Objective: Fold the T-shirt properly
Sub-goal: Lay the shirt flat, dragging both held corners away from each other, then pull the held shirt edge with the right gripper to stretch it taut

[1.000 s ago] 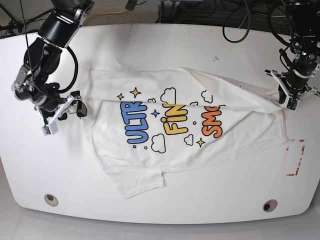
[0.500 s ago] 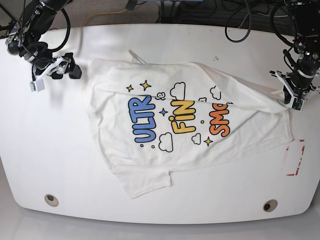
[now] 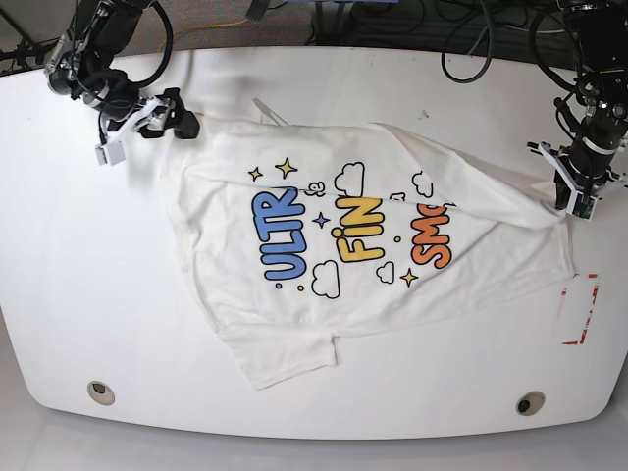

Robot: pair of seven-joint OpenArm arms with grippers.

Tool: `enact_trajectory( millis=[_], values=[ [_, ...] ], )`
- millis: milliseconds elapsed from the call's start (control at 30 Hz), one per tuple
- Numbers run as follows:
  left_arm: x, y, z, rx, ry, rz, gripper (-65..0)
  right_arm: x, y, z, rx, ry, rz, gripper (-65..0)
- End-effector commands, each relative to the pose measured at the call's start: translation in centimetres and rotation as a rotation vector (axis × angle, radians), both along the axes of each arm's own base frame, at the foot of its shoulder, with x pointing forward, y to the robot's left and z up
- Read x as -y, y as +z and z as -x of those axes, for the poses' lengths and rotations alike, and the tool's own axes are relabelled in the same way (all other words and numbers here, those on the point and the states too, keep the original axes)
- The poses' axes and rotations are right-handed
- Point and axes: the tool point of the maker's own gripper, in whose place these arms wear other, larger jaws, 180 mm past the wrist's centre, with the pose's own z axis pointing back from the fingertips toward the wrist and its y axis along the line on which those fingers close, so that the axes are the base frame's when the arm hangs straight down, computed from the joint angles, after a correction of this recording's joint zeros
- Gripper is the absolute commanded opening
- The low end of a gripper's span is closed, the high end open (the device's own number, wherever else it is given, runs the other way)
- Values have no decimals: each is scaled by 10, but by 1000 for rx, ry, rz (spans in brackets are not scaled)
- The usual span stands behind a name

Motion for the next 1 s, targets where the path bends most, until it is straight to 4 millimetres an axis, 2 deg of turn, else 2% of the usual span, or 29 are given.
enact_trajectory(
  millis=[0, 133, 233, 400, 533, 600, 733, 800, 967],
  values=[
    [-3, 13, -5, 43, -8, -16, -650, -11, 10, -11, 55, 11, -28, -140],
    [1, 12, -5, 49, -3, 0, -650, -24, 0, -8, 28, 2, -73, -233],
    [2, 12, -5, 49, -5, 3, -650, -29, -5, -6, 12, -5, -96, -331],
    [5, 11, -5, 57, -11, 12, -650, -33, -1, -7, 28, -2, -98, -499],
    [7, 11, -5, 78, -3, 29, -650, -32, 7, -8, 50, 13, -69, -590],
    [6, 10, -5, 79, 0, 33, -650, -31, 8, -2, 43, 19, -56, -612],
    [5, 8, -4, 72, 6, 36, -650, -29, 18, 1, 67, 36, -12, -615],
    [2, 8, -4, 74, 12, 34, -650, -24, 23, 9, 58, 62, 33, -617],
    [-25, 24, -2, 117, 85, 14, -650, -15, 41, 12, 97, 106, 71, -617]
  ],
)
